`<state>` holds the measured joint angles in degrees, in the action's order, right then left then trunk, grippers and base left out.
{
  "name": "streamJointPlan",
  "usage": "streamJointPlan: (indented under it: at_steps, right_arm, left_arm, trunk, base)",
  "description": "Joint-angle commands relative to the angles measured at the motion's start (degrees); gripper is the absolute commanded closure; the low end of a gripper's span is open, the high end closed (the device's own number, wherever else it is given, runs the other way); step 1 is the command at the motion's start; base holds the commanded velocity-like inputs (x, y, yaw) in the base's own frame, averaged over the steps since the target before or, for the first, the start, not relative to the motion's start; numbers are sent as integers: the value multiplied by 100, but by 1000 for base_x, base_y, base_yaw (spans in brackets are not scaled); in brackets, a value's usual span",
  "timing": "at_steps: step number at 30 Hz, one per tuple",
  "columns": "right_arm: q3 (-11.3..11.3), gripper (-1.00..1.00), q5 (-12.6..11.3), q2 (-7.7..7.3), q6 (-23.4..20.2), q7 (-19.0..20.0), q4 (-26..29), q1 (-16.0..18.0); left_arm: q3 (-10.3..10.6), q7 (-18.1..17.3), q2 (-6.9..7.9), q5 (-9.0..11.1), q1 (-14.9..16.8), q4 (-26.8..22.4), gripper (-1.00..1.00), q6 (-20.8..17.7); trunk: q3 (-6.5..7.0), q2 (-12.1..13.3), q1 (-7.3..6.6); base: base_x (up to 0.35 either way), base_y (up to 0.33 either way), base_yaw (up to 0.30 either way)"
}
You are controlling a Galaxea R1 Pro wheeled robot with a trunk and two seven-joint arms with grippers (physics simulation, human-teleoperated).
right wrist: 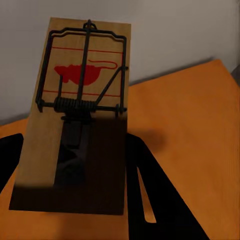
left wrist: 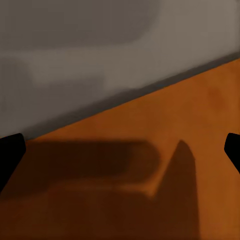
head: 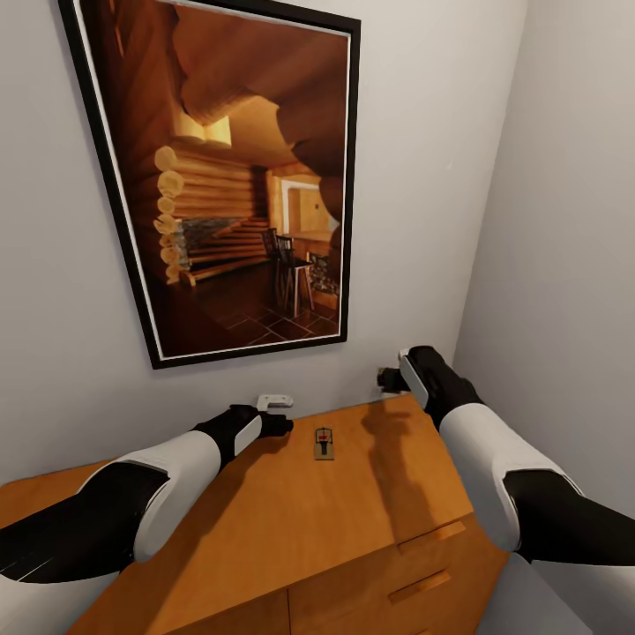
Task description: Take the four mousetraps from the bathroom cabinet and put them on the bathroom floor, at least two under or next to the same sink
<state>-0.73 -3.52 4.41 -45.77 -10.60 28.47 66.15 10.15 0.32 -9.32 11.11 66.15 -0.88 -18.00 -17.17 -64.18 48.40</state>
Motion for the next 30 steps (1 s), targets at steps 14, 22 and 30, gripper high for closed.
streamJointPlan:
  at_steps: [14, 22, 30]
  right_arm:
    - [-6, 100, -53, -10, -79, -56, 61, 4]
    - [-13, 100, -56, -31, -75, -49, 62, 4]
    - [-20, 100, -61, -130, -41, -19, 31, 4]
  left_arm:
    - [49, -4, 0, 59, 3, -9, -100, -29]
    - [49, -12, 0, 58, 3, -9, -100, -14]
    - [49, -18, 0, 56, 3, -9, -100, 17]
  trunk:
    - [-7, -5, 0]
    - [-7, -5, 0]
    - [-7, -5, 0]
  base:
    - [0, 0, 0]
    - [0, 0, 0]
    - [0, 0, 0]
